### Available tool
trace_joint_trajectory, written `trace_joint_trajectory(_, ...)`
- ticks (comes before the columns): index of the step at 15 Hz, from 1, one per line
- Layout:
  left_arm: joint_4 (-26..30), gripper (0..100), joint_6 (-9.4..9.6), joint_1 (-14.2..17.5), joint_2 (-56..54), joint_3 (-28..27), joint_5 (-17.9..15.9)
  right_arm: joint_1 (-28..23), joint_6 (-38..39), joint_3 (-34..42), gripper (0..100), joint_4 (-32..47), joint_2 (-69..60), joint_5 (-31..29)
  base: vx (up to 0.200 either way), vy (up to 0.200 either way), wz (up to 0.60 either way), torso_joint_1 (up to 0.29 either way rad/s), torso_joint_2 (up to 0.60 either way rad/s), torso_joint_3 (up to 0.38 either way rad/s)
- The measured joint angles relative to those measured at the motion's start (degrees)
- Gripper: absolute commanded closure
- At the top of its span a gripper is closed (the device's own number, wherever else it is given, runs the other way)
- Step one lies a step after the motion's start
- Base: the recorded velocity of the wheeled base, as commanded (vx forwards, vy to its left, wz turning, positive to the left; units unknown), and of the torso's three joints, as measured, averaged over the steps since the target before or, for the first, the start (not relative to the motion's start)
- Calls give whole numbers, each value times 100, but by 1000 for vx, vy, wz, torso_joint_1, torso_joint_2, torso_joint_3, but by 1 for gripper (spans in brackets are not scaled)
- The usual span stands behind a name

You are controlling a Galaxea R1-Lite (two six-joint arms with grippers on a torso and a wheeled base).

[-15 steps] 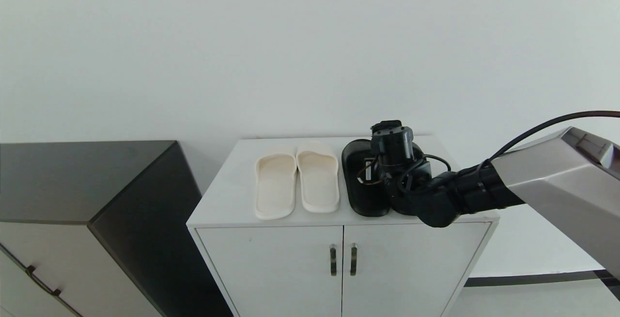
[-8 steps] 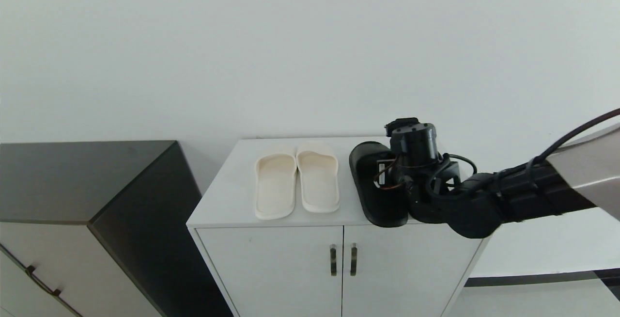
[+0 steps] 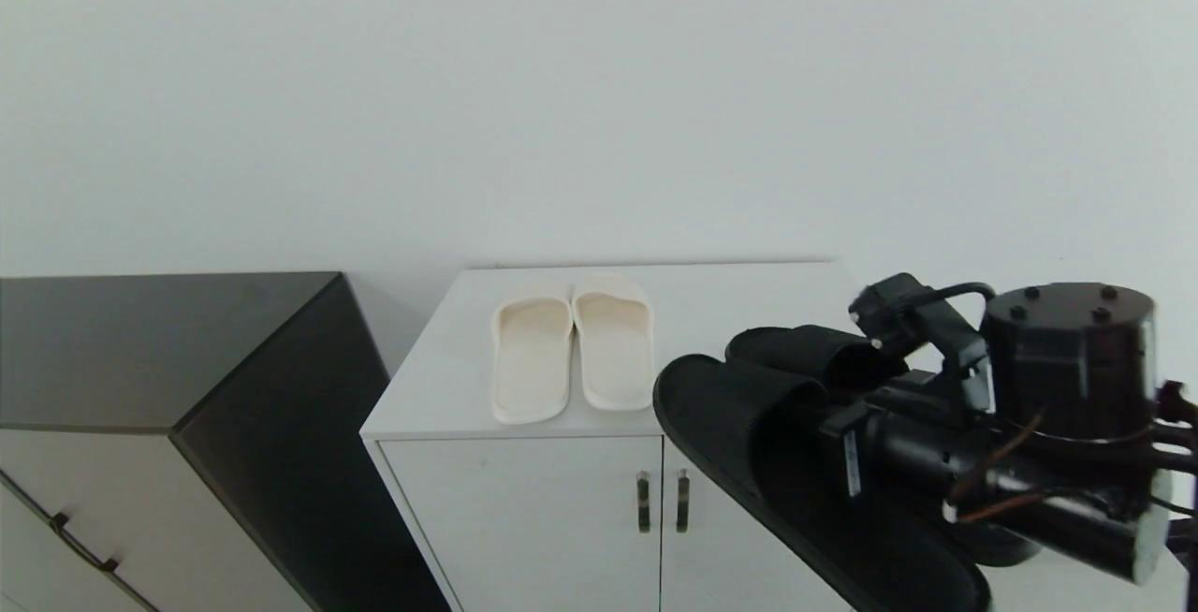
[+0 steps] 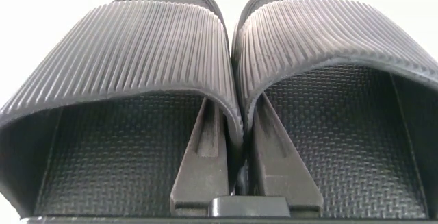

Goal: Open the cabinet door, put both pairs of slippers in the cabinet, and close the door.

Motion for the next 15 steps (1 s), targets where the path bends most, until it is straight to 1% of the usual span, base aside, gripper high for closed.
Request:
trace_joint_trajectory(1,0,100,-2,0,0,0,0,43,-72,213,100,0,-246,152,0,0,0,0,0,0)
trace_joint_trajectory(2,0,100,-2,0,0,0,11,76,-88,332,100,-2,-404,180,0,0,0,0,0,0)
trace_joint_trajectory(7,0,100,4,5,0,0,18,249,-88,524,100,-4,-646,185,0,0,0,0,0,0)
trace_joint_trajectory(15,0,100,4,0,0,0,18,262,-78,602,100,-17,-572,189,-200,0,0,0,2,1)
